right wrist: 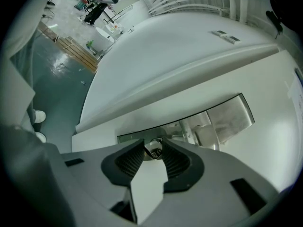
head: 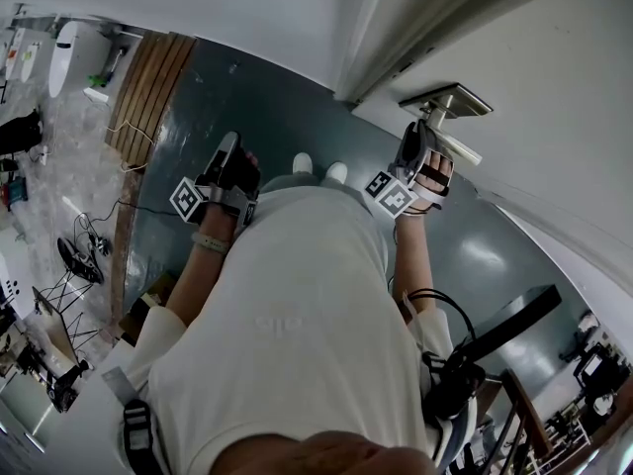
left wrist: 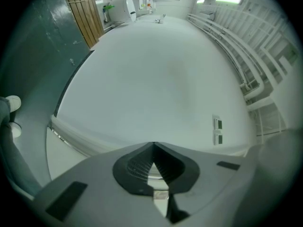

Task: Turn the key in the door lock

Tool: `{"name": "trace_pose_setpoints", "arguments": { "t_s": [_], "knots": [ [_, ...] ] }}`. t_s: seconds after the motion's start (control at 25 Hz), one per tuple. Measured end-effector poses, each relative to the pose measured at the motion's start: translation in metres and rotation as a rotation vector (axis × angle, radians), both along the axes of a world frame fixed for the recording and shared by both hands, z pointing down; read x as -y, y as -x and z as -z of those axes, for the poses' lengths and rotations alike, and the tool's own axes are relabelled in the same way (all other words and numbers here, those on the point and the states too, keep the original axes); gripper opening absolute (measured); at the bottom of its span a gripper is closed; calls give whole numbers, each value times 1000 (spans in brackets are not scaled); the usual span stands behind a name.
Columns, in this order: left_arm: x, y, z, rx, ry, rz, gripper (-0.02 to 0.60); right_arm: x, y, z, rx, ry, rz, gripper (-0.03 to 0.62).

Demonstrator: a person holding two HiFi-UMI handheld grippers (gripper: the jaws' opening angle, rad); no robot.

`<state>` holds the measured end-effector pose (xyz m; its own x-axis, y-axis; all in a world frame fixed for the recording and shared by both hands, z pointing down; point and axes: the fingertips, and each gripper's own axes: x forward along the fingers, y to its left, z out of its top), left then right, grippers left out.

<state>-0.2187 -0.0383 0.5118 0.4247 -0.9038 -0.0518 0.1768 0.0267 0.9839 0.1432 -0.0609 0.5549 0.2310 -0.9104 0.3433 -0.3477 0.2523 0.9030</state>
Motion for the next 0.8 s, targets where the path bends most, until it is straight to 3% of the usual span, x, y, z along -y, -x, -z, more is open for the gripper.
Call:
{"name": "trace_pose_setpoints", "arguments": {
  "t_s": [0.2,0.4,0.52,0.8],
  "knots": [
    [0,-1,1,-7,3,1,8,2,1,2,40,-9,-9,123],
    [-1,0,0,-6,5,2,8,2,1,6,160,-31,-52,123],
    [-3,2,1,-7,6,11,8,2,0,9,269,-54,-89,123],
    [-4,5,2,-4,5,13,8,4,-3,16,629,-86,-148,123]
  ]
}}
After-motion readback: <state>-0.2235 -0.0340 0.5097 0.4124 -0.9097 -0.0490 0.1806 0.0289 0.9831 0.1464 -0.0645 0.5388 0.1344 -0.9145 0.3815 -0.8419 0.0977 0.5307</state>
